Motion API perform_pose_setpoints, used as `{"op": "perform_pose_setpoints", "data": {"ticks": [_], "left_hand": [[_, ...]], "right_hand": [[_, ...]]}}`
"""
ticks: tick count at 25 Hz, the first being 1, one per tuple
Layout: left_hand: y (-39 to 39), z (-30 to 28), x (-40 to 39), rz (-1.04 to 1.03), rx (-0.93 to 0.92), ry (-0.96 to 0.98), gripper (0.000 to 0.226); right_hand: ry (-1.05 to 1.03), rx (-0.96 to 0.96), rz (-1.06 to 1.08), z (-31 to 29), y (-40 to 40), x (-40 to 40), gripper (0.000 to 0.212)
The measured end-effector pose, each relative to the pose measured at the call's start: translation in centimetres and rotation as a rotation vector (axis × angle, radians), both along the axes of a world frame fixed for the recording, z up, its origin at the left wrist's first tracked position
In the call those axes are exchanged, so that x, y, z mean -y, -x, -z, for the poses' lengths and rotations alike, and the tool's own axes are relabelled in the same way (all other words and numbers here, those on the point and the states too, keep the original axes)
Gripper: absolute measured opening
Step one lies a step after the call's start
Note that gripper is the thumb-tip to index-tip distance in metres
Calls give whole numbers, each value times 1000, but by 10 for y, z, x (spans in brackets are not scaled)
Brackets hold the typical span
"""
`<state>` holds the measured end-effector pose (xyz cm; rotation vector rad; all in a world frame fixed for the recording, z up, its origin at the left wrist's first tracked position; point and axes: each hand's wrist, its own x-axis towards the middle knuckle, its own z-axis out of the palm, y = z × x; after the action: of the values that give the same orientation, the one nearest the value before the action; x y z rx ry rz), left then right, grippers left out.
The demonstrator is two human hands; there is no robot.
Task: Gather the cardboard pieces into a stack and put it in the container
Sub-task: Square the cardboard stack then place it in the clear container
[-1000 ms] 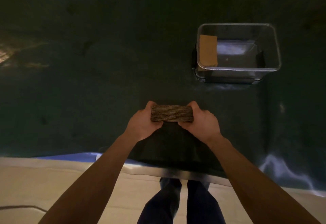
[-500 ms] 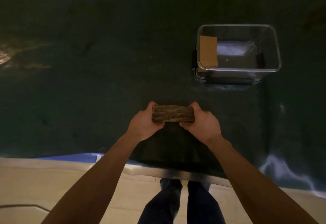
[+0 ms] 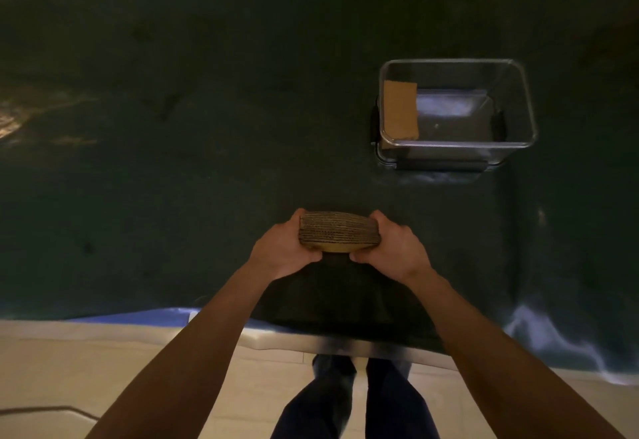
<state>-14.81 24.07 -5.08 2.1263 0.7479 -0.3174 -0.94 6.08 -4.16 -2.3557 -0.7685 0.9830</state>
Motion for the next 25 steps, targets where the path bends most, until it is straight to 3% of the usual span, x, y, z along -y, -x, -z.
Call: {"op": "perform_pose_setpoints", "data": {"ticks": [2,7,10,14,19,25], "left_hand": [[-6,-10,1,23,42,35,51],[-18,-45,11,-39,164,455,60],[-29,-65,22,-97,258,561,52],[-48,-97,30,-109,293,583,45],[-80,-144,34,66,200,550,45],[-152,-182,65,258,16,428,46]], "right_hand": [[-2,-73,27,-8,-4,5,51],[-66,-313,202,-40,-10,18,54],[-123,-456,279,-64,-11,28,58],[-139,-507,326,-95,-11,41,71],[-169,-535,199,-132,-38,65,70],[-270,-482,99,-152,-83,69,94]]}}
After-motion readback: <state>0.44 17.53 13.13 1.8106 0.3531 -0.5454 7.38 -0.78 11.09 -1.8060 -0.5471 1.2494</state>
